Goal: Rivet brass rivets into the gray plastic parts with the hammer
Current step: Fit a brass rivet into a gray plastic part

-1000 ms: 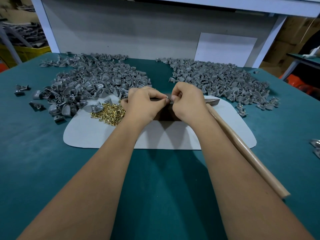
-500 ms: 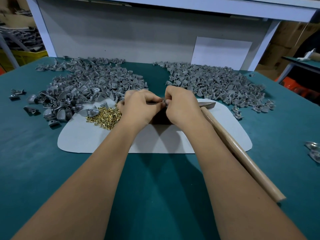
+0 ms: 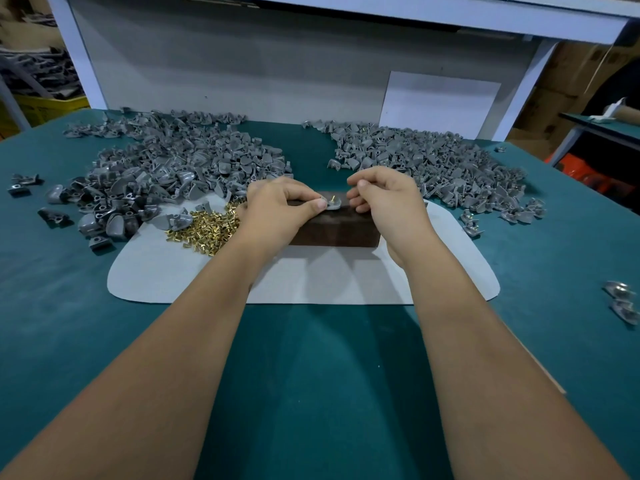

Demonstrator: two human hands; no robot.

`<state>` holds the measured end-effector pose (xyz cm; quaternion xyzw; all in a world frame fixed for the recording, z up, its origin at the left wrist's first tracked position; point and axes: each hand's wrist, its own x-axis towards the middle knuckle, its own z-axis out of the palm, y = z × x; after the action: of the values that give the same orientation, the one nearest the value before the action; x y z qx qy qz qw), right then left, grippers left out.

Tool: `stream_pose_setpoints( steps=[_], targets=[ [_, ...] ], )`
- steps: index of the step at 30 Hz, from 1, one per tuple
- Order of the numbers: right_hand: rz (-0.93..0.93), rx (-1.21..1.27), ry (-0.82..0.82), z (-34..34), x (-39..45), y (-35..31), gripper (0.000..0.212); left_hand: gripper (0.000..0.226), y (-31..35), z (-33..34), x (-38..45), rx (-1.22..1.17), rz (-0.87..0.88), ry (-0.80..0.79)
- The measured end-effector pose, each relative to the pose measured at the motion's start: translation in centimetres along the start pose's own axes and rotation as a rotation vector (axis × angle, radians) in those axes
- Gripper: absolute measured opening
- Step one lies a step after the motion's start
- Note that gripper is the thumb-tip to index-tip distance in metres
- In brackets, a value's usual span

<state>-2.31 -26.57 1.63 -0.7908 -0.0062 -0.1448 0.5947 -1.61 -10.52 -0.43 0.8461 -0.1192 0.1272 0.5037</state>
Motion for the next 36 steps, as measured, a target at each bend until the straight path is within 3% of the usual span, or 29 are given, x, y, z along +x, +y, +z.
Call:
stream_pose_setpoints(
  steps=[11, 18, 23, 30, 36],
  targets=[
    [-0.091, -0.283, 0.012, 1.4, 0.0, 0.0, 0.008, 0.018, 0.0, -0.1, 0.1, 0.033, 0.026, 0.009],
    [-0.142, -0.347, -0.021, 1.3, -0.1, 0.1, 0.009, 0.022, 0.0, 0.0, 0.2, 0.049, 0.062, 0.014],
    [-0.198, -0.563, -0.032, 1.8, 0.2, -0.3, 0.013, 0.027, 0.0, 0.1, 0.1, 0.066, 0.057, 0.040],
    [-0.263, -0.783, -0.046, 2.3, 0.1, -1.3, 0.009, 0.019, 0.1, 0.1, 0.3, -0.012, 0.020, 0.030],
    [-0.263, -0.814, -0.053, 2.3, 0.0, -1.5, 0.011, 0.016, 0.1, 0.3, 0.3, -0.030, 0.004, 0.035]
  ],
)
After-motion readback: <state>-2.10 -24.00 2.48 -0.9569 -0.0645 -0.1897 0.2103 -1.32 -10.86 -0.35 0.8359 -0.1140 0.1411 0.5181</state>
